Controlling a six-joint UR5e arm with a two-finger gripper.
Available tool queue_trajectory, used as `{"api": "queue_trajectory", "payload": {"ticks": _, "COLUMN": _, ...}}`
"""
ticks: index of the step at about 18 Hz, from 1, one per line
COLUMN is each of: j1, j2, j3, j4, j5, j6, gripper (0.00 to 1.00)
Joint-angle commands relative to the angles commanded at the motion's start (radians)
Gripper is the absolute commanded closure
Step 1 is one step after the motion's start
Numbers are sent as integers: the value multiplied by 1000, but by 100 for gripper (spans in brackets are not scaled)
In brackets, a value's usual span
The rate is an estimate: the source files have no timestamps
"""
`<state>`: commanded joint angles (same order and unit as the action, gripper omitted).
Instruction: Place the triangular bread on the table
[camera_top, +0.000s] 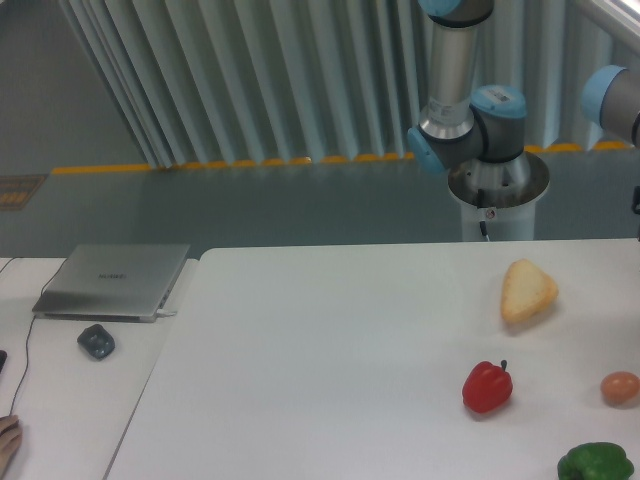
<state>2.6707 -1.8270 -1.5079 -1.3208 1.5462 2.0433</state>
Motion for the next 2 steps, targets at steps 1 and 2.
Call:
{"api": "queue_trajectory", "payload": {"ticks": 1, "j1": 0, "j2": 0, "j3": 2, "j4": 0, "j5": 0, "j6": 0, "gripper": 0}}
{"api": "queue_trajectory", "payload": {"ticks": 2, "j1": 0, "j2": 0, "j3": 0, "j4": 0, "j5": 0, "j6": 0, "gripper": 0}}
